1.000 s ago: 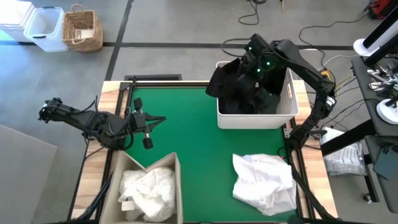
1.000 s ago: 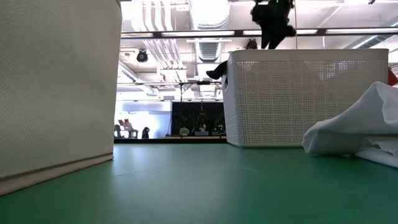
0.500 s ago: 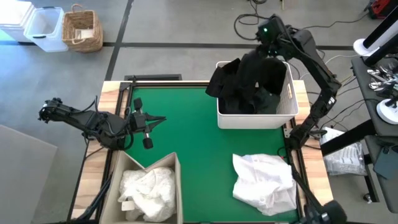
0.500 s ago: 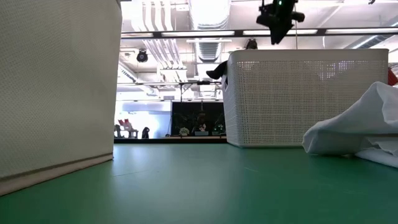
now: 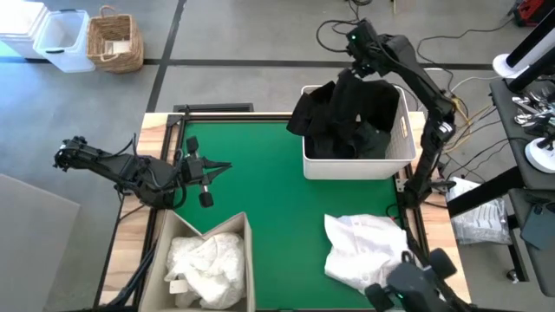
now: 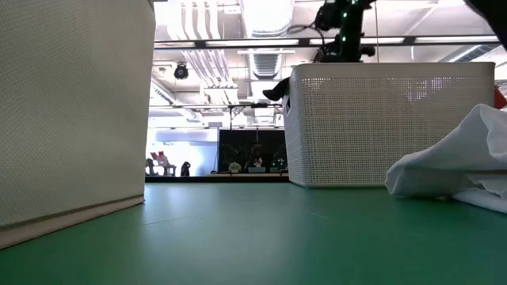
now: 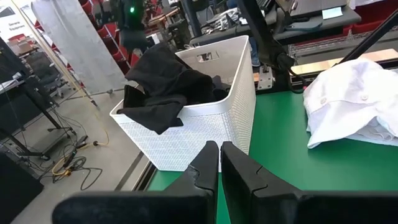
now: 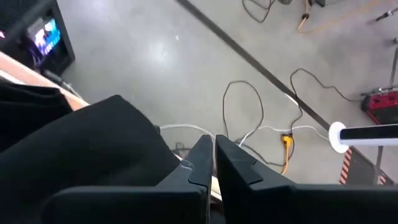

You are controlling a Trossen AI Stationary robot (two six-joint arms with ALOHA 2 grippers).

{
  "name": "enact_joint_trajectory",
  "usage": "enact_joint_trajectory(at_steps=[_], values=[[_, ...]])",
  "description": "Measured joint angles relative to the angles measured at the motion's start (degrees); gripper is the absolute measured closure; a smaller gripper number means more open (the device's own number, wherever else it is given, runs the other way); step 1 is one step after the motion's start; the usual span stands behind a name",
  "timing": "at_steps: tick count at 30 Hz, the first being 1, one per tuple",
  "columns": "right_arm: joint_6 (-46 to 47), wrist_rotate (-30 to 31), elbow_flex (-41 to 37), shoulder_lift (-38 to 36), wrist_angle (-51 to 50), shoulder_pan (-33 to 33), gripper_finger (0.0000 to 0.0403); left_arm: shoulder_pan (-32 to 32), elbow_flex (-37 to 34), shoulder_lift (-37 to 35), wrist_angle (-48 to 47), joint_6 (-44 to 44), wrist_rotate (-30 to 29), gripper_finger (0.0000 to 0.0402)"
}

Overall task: Sort clothes
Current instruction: Put the black shirt into the top right white bin

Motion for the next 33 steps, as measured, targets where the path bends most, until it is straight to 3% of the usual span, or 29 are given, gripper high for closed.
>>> enact_joint_trajectory(at_steps=[6,14,23,33], values=[[0.05,-0.80,-0.03,3.82,-4.86,-0.09,0.0390,0.02,0.00,0.00,-0.36,-0.20,0.00,0.0401],[2.24,-11.92,-0.04,3.77,-9.69,0.80,0.0390,0.01,0.00,0.00,-0.39,-0.20,0.00,0.0401],[5.51,-12.67,-2.50,-1.33,-13.97,4.53,0.0390,0.01,0.00,0.00,-0.39,-0.29,-0.01,0.0401],[9.11,-12.76,-14.78,-9.35,-12.90,9.01,0.0390,0.02,-0.02,0.00,-0.46,-0.61,0.00,0.0401]])
